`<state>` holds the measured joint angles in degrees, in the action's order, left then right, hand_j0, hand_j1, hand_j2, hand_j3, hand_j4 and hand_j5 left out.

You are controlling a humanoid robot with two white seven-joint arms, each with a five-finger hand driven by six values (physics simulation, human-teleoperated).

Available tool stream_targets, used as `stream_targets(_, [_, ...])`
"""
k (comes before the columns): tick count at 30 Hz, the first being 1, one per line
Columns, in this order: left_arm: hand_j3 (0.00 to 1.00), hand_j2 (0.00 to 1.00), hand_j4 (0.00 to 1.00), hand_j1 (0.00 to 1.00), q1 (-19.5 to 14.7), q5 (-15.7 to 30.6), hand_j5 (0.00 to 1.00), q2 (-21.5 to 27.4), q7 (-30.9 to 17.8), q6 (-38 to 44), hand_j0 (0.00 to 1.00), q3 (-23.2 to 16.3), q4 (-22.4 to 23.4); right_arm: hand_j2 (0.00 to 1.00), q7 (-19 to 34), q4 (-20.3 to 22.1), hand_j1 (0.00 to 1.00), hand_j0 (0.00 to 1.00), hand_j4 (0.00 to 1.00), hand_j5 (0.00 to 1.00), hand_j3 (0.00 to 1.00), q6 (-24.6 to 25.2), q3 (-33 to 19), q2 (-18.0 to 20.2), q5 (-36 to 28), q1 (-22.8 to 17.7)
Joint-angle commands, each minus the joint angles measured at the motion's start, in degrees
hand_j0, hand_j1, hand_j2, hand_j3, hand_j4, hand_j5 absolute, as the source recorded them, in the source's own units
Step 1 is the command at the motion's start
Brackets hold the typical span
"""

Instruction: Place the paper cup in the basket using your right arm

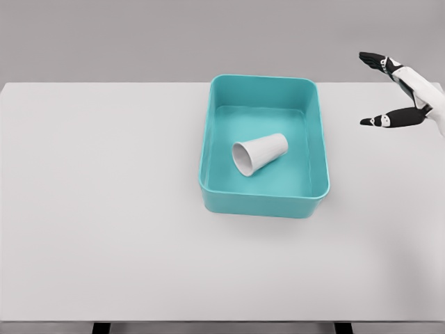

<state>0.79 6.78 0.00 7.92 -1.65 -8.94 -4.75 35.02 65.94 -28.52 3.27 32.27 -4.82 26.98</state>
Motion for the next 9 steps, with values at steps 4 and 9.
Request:
stream_targets(4, [1.00,1.00,1.00,1.00,0.00,-0.02,1.00,0.00,-0.01,-0.02,1.00,0.06,0.00,1.00,-0.02,-0.11,1.00,1.00,1.00,1.00,1.00,0.22,-0.02,-0.19,-0.45,0.18])
stream_targets(9, [1.00,1.00,1.00,1.00,0.00,-0.10,1.00,0.00,-0.01,-0.02,1.00,-0.02,0.00,1.00,-0.02,-0.19,1.00,1.00,1.00,1.00,1.00,0.22,-0.02,-0.19,-0.37,0.26])
